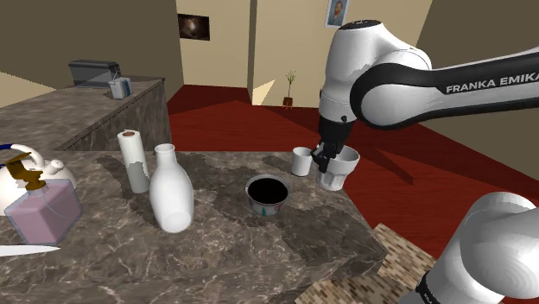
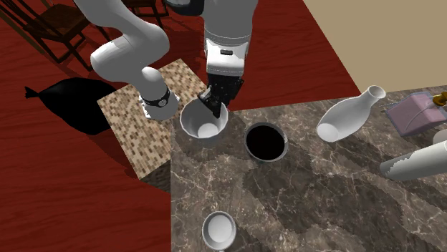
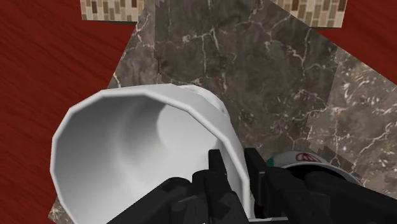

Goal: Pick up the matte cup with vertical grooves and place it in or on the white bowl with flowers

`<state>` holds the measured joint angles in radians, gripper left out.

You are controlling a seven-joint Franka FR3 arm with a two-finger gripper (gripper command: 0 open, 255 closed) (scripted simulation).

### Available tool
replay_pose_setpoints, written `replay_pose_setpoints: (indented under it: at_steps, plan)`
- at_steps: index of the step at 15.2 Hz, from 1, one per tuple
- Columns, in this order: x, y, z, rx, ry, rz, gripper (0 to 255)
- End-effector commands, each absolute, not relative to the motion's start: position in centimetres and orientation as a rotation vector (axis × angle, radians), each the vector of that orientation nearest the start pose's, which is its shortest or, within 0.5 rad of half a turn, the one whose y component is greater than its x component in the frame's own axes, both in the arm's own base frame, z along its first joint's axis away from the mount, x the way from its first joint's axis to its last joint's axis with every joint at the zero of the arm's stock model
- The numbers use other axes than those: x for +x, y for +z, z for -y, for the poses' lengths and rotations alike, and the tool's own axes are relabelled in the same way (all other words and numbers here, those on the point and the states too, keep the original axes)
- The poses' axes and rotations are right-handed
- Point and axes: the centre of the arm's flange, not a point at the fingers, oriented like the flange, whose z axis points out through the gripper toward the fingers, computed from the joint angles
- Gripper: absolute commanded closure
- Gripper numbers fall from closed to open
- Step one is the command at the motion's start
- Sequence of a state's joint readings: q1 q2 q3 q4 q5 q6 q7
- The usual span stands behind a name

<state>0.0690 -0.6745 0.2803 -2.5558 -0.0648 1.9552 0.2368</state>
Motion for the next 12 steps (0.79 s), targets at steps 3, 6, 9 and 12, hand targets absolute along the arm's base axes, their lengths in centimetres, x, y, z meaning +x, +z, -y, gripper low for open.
replay_pose_setpoints:
  at_steps: [3,6,9,12]
  plan:
    - [33.5,50.6,-12.4,-3.346,-0.187,0.135,255]
    - [33.5,51.9,-12.4,-3.346,-0.187,0.135,255]
    - [36.1,52.5,-15.3,-3.346,-0.187,0.135,255]
    - [38.7,53.1,-18.3,-3.346,-0.187,0.135,255]
